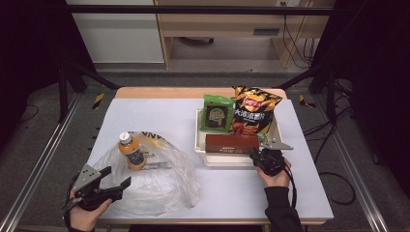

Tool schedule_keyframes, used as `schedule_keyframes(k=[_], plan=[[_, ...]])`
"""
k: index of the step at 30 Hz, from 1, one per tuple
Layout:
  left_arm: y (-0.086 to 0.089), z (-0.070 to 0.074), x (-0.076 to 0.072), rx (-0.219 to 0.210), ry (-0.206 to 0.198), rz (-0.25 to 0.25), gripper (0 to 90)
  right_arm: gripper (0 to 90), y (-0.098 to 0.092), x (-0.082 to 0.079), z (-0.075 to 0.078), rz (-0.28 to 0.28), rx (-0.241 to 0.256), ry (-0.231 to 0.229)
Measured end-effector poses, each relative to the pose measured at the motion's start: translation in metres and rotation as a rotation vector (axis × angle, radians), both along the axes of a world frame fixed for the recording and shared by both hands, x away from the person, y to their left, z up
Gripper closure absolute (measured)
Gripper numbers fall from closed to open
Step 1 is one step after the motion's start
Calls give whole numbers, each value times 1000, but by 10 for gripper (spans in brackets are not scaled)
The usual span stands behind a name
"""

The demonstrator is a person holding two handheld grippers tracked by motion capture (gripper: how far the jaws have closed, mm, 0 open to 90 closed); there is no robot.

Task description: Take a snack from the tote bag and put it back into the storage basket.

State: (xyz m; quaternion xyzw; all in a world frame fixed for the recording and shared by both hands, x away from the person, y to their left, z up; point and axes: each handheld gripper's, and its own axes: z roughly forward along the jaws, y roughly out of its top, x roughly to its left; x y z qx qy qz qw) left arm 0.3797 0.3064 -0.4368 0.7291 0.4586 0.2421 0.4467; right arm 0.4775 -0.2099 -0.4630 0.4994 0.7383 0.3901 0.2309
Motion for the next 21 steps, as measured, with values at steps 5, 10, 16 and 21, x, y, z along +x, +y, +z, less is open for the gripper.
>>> schedule_keyframes(k=[5, 10, 16, 21], plan=[[0, 1, 0, -1, -5, 0, 157, 713, 2, -4, 3, 9, 4, -18], [1, 1, 0, -4, -6, 2, 158, 684, 2, -10, 13, 20, 27, -60], [0, 1, 0, -4, -7, 2, 158, 563, 1, -11, 17, -1, 24, -90], [0, 1, 0, -3, -7, 3, 158, 432, -3, -5, 9, -56, -12, -106]])
